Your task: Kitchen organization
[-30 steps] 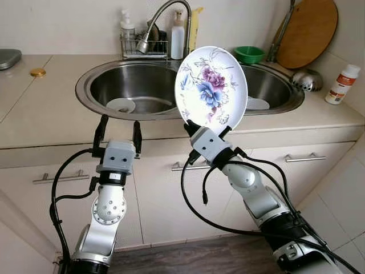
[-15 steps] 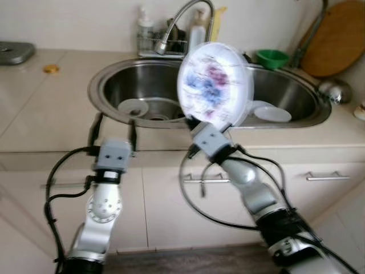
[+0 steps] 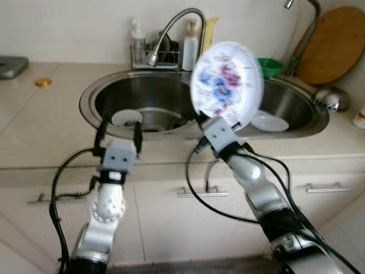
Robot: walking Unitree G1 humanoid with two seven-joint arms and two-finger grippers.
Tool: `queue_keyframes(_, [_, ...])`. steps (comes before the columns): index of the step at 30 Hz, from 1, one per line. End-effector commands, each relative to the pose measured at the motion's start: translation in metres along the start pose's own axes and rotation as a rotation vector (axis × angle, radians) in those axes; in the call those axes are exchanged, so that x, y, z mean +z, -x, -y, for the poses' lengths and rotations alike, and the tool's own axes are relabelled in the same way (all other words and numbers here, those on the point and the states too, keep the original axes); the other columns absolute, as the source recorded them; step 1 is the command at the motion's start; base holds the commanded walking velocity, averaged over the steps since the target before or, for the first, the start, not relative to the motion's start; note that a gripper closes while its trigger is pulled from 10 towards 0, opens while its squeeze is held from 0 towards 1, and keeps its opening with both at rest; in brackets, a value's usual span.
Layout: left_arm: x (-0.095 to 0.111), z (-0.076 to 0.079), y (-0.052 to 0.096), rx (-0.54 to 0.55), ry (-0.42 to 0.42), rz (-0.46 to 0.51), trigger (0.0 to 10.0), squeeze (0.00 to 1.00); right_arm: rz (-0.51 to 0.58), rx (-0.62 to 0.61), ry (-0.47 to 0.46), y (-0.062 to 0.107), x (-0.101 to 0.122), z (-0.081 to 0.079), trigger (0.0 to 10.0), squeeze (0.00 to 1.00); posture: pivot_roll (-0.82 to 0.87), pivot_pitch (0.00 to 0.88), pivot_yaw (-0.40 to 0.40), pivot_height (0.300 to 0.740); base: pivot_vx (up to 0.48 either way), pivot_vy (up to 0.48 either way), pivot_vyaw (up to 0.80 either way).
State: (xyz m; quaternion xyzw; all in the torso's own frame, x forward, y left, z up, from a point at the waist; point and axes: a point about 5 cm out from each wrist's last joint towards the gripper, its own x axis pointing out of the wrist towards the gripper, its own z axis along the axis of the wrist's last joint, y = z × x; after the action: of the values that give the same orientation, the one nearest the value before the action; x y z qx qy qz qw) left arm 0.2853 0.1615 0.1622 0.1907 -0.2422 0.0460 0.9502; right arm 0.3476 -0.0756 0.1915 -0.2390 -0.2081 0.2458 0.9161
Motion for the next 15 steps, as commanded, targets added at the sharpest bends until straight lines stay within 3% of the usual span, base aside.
queue_keyframes(1, [0.004,0.006,-0.001,-0.020,0.015,0.011,10.0,0.00,-0.004,-0.045,0.008,0.003,-0.002,0.016,0.0,0.00,0.07,0.000,-0.050,0.740,0.289,0.000,0.00])
queue_keyframes(15, [0.004,0.008,-0.001,-0.029,0.017,0.007,10.0,0.00,-0.017,-0.053,-0.046,-0.008,-0.005,0.023,0.0,0.00,0.08,0.000,-0.051,0.740,0.303,0.000,0.00])
